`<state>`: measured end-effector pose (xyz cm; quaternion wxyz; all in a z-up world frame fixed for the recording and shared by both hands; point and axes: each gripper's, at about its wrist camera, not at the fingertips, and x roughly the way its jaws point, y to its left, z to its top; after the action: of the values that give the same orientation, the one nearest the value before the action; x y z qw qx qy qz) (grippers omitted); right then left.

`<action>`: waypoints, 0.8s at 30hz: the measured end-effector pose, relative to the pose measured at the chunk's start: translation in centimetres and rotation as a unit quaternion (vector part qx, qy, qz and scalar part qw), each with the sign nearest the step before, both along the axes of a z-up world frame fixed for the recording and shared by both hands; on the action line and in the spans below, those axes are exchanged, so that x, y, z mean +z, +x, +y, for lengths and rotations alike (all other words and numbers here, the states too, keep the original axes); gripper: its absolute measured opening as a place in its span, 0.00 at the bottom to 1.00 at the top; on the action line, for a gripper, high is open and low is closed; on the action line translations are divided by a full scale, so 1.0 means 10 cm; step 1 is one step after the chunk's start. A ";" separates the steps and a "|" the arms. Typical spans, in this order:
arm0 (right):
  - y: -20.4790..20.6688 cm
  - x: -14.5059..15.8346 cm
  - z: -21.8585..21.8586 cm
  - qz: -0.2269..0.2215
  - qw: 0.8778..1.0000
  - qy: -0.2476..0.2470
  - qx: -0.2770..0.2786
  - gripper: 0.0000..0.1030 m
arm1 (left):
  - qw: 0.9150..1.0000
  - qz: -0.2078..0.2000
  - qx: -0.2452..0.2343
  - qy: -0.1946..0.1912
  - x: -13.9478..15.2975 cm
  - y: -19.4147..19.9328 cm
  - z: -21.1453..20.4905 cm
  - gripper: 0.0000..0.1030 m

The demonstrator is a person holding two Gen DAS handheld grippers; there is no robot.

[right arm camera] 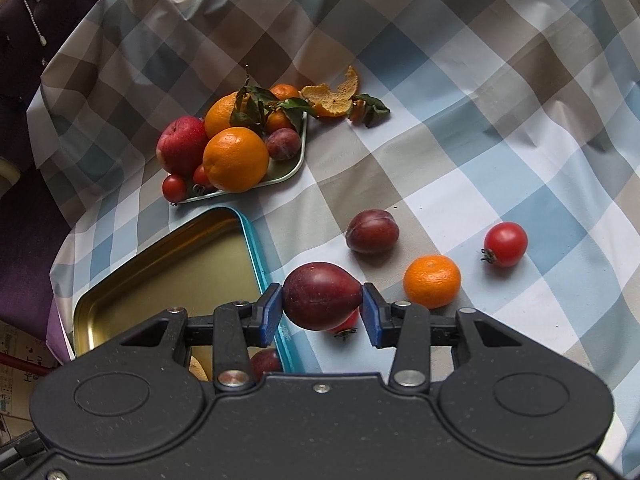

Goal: Organize fruits
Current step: 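Carry the mandarin and the plum over the gold tray with both grippers, then lower and release the mandarin with the left gripper while the right gripper releases the plum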

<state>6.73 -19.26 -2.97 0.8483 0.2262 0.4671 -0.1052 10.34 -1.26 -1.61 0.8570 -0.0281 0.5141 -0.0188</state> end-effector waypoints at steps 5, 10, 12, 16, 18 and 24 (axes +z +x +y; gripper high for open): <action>0.11 -0.02 0.18 0.005 1.000 -0.001 0.019 0.49 | 1.000 0.003 0.025 0.004 -0.01 0.04 0.23 0.36; 0.24 -0.05 0.37 0.008 0.999 -0.005 0.035 0.49 | 0.999 0.008 0.053 0.006 -0.04 0.10 0.52 0.36; 0.28 -0.08 0.44 0.011 0.999 -0.007 0.039 0.49 | 0.998 0.011 0.065 0.008 -0.06 0.12 0.63 0.36; 0.39 -0.11 0.60 0.017 0.999 -0.014 0.049 0.49 | 0.995 0.021 0.094 0.015 -0.13 0.21 0.89 0.36; 0.43 -0.12 0.69 0.019 0.998 -0.021 0.056 0.49 | 0.994 0.026 0.108 0.018 -0.17 0.25 1.03 0.36; 0.54 -0.16 0.93 0.019 0.995 -0.058 0.074 0.49 | 0.989 0.041 0.138 0.015 -0.31 0.35 1.34 0.36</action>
<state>12.09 -9.98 -4.53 0.8562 0.1395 0.4920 -0.0739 13.88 12.11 -4.70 0.8302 -0.0867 0.5399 0.1088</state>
